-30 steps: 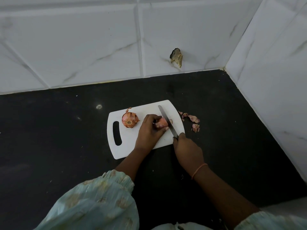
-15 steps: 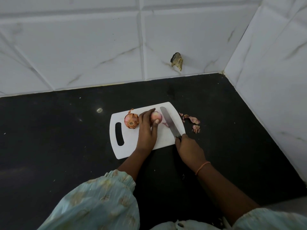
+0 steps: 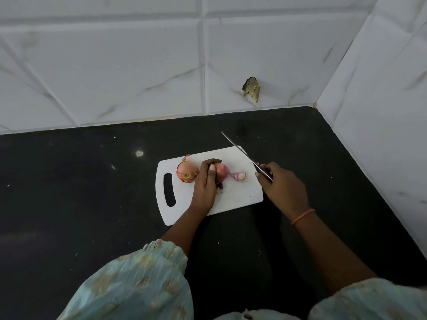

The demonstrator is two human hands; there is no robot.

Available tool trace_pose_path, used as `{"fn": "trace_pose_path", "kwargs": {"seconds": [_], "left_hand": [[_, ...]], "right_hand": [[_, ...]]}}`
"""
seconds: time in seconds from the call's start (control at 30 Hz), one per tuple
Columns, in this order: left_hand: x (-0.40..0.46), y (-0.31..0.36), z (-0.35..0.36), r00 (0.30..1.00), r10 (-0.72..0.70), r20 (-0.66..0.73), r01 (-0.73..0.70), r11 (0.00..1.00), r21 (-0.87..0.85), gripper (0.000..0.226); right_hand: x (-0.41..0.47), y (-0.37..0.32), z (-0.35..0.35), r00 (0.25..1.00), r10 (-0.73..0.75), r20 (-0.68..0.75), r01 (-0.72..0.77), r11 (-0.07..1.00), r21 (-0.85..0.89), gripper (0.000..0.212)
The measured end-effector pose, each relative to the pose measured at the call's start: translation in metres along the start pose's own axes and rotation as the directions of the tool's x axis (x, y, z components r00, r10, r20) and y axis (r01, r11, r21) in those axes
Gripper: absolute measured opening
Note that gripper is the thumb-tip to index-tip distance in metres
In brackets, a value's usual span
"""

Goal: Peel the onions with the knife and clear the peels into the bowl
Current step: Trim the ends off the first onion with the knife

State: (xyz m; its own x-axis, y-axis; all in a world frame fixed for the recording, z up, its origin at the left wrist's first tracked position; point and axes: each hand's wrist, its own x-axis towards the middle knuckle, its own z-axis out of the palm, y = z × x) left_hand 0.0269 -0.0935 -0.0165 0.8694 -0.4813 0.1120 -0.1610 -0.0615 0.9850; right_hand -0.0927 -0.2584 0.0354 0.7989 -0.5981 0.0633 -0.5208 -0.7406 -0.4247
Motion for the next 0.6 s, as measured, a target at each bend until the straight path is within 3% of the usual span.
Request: {"fn": "trace_pose_path", "kwargs": {"seconds": [0.23,0.37,0.6], "left_hand": [[0.003,0.000,0.001,0.997,-0.052,0.051,0.052,0.999,0.015,0.030],[0.002,-0.003,0.002,0.998,-0.050,0.046,0.048,0.998,0.032,0.033],[0.002,-0.002,0.003,0.998,-0.040,0.044,0.038,0.998,0.040,0.027]], "right_hand": [[0.060,0.005,0.019,0.970,-0.199,0.137,0.210,0.975,-0.069,0.031],[0.077,-0.004,0.040,0.964,-0.194,0.183,0.232,0.947,-0.222,0.036],[0.099,-0.014,0.043,0.956,-0.220,0.196,0.269,0.923,-0.276,0.040]]}}
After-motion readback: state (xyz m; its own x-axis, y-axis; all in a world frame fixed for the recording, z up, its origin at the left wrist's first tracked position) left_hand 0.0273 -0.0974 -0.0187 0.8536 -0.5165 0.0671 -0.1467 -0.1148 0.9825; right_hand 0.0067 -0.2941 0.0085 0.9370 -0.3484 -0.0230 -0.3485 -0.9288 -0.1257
